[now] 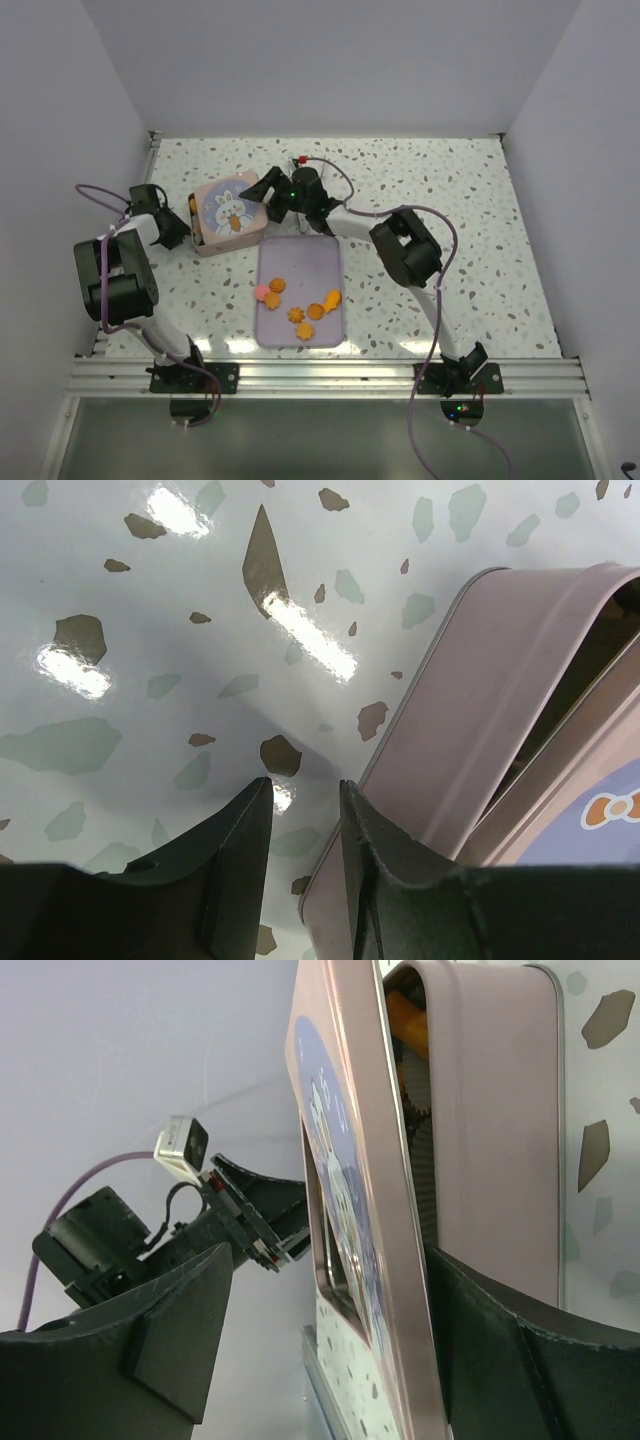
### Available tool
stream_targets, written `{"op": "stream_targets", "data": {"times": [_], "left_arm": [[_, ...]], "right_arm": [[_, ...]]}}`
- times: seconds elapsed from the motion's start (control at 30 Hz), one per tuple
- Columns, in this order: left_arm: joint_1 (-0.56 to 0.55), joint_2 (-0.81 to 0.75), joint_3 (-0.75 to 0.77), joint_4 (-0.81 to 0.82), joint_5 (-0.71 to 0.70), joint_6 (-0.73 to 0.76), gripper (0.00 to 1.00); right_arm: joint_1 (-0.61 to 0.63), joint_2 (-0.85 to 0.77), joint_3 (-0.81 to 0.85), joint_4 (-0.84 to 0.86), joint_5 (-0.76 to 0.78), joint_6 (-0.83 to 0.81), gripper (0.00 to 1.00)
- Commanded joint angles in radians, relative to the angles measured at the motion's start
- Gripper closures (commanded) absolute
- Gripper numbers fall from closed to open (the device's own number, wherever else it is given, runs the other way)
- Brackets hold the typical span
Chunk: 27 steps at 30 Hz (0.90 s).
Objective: Pack the cookies
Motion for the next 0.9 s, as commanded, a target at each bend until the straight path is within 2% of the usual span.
{"op": "stream_targets", "data": {"times": [0.0,0.13,0.47,0.73,0.87], "left_arm": [[-0.020,-0.013,-0.014,-0.002,0.025,-0.013,0.62],[-0.018,-0.010,-0.010,-0.002,0.023,-0.009,0.62],[-0.018,0.002,-0.010,0.004,0.028,-0.011,0.64],[-0.023,0.004,-0.015,0.014,0.029,-0.014,0.65],[-0.028,0.005,-0.018,0.014,0.028,-0.013,0.66]], "right_arm": [[-0.027,-0.025,-0.006,-0.174,-0.008,-0.101,0.21],[-0.041,-0.036,0.005,-0.215,-0.014,-0.133,0.19],[-0.045,-0.053,0.005,-0.269,-0.011,-0.171,0.20],[-0.041,-0.040,0.029,-0.263,-0.025,-0.164,0.26],[-0.032,0.001,0.110,-0.336,-0.023,-0.193,0.33]]}}
